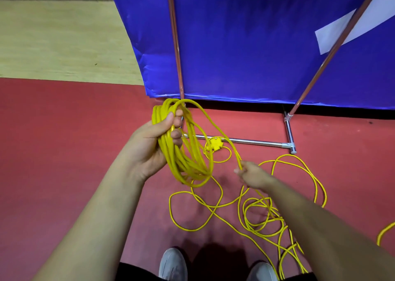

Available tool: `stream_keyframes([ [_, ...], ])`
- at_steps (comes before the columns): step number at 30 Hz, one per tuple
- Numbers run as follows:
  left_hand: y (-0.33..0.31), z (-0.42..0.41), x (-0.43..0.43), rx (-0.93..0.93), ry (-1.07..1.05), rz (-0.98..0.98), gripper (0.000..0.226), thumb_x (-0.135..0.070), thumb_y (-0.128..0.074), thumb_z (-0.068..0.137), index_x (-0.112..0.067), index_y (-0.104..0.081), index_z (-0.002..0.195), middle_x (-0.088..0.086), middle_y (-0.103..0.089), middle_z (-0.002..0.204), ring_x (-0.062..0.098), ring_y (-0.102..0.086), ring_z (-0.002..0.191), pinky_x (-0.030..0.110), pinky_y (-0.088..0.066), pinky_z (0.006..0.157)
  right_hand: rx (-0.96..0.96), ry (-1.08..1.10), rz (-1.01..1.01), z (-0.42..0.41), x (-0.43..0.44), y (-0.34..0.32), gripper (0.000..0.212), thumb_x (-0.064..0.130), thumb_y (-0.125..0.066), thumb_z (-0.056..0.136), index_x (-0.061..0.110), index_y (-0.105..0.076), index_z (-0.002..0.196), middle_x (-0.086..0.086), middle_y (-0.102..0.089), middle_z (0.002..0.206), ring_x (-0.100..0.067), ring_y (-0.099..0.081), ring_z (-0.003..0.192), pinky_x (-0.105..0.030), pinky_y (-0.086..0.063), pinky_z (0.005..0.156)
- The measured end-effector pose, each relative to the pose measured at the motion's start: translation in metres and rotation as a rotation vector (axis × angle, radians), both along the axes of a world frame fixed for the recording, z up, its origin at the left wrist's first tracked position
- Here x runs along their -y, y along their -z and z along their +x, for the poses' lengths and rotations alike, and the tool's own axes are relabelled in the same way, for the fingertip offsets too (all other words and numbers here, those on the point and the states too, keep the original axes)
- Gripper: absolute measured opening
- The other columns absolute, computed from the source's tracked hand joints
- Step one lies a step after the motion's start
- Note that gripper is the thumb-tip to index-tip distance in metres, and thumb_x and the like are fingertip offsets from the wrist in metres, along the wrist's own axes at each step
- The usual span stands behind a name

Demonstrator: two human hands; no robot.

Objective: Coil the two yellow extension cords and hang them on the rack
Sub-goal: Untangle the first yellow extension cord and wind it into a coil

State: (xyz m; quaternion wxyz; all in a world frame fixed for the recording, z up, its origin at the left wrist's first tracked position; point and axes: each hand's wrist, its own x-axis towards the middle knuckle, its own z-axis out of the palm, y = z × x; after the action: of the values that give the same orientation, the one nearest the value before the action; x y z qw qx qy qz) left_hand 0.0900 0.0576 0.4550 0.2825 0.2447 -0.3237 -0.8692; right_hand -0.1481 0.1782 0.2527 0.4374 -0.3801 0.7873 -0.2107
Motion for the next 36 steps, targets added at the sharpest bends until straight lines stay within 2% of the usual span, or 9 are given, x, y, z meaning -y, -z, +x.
stream_keyframes([
  [5,0.011,-0.004,0.005,0.236,-0.075,-0.085,0.020,-0.008,-0.057,0.085,-0.005,-0.062,0.104,0.000,-0.067,0.076,0.011,-0.059,0.060,0.020,-0.050,0.054,-0.248,-0.411,0.048,0.029,0.026,-0.052,0.015,0.025,-0.055,0.096,0.011,-0.050,0.093,-0.004,-0.051,0.083,-0.019,-0.048,0.078,-0.027,-0.035,0.065],
  [8,0.014,0.000,0.004,0.376,-0.063,-0.103,0.008,-0.002,-0.058,0.086,-0.002,-0.062,0.093,0.008,-0.072,0.077,0.023,-0.071,0.074,0.027,-0.059,0.064,-0.025,-0.576,0.088,0.039,0.030,-0.109,0.008,0.022,-0.069,0.086,0.013,-0.069,0.086,-0.001,-0.051,0.065,-0.017,-0.045,0.062,-0.028,-0.036,0.058],
  [12,0.015,-0.004,-0.012,0.468,0.111,-0.149,0.018,0.001,-0.056,0.088,0.003,-0.056,0.105,0.026,-0.071,0.096,0.036,-0.071,0.089,0.038,-0.059,0.077,0.290,-0.689,0.053,0.043,0.021,-0.183,0.005,0.017,-0.071,0.086,0.016,-0.076,0.088,0.002,-0.049,0.055,-0.012,-0.037,0.051,-0.021,-0.028,0.044],
  [15,0.012,-0.009,-0.024,0.397,0.261,-0.136,0.022,-0.001,-0.057,0.084,0.001,-0.060,0.105,0.021,-0.071,0.083,0.032,-0.070,0.071,0.033,-0.057,0.058,0.433,-0.474,-0.314,0.041,0.024,-0.198,0.006,0.014,-0.069,0.086,0.011,-0.074,0.085,0.000,-0.055,0.058,-0.015,-0.039,0.053,-0.025,-0.026,0.048],
  [19,0.003,-0.010,-0.025,0.257,0.276,-0.024,0.008,-0.004,-0.064,0.072,-0.008,-0.070,0.076,0.009,-0.060,0.062,0.016,-0.055,0.044,0.023,-0.048,0.043,0.481,-0.157,-0.571,0.023,0.028,-0.183,0.012,0.018,-0.079,0.074,0.015,-0.068,0.074,-0.011,-0.056,0.063,-0.015,-0.040,0.055,-0.024,-0.031,0.050],
  [22,0.003,-0.010,-0.021,0.126,0.242,0.089,0.013,-0.004,-0.069,0.068,-0.010,-0.068,0.080,0.005,-0.053,0.063,0.012,-0.048,0.044,0.022,-0.045,0.045,0.397,-0.146,-0.524,0.006,0.022,-0.154,0.008,0.013,-0.069,0.084,0.013,-0.064,0.077,0.003,-0.061,0.060,-0.010,-0.050,0.058,-0.023,-0.041,0.061],
  [28,0.006,-0.007,-0.017,0.205,0.244,0.077,0.011,-0.008,-0.063,0.077,-0.009,-0.062,0.088,0.005,-0.052,0.064,0.011,-0.047,0.045,0.019,-0.045,0.046,0.277,-0.127,-0.357,-0.017,0.007,-0.104,0.012,0.008,-0.063,0.091,0.018,-0.066,0.084,0.001,-0.063,0.078,-0.007,-0.054,0.076,-0.025,-0.040,0.075],
  [33,0.000,0.013,-0.006,0.277,0.312,0.057,0.045,-0.014,-0.093,0.039,-0.005,-0.071,0.077,0.011,-0.064,0.065,0.017,-0.060,0.045,0.025,-0.052,0.044,0.246,-0.043,-0.405,-0.022,0.002,-0.106,0.018,0.007,-0.060,0.093,0.020,-0.071,0.097,0.015,-0.062,0.060,0.000,-0.052,0.061,-0.013,-0.041,0.063],
  [36,0.000,0.016,-0.011,0.335,0.396,0.076,0.049,-0.013,-0.093,0.038,-0.001,-0.074,0.082,0.022,-0.071,0.077,0.026,-0.069,0.054,0.032,-0.056,0.048,0.240,-0.044,-0.447,-0.021,0.004,-0.119,0.023,0.007,-0.058,0.094,0.012,-0.069,0.113,0.021,-0.063,0.058,0.008,-0.053,0.058,-0.006,-0.038,0.062],
])
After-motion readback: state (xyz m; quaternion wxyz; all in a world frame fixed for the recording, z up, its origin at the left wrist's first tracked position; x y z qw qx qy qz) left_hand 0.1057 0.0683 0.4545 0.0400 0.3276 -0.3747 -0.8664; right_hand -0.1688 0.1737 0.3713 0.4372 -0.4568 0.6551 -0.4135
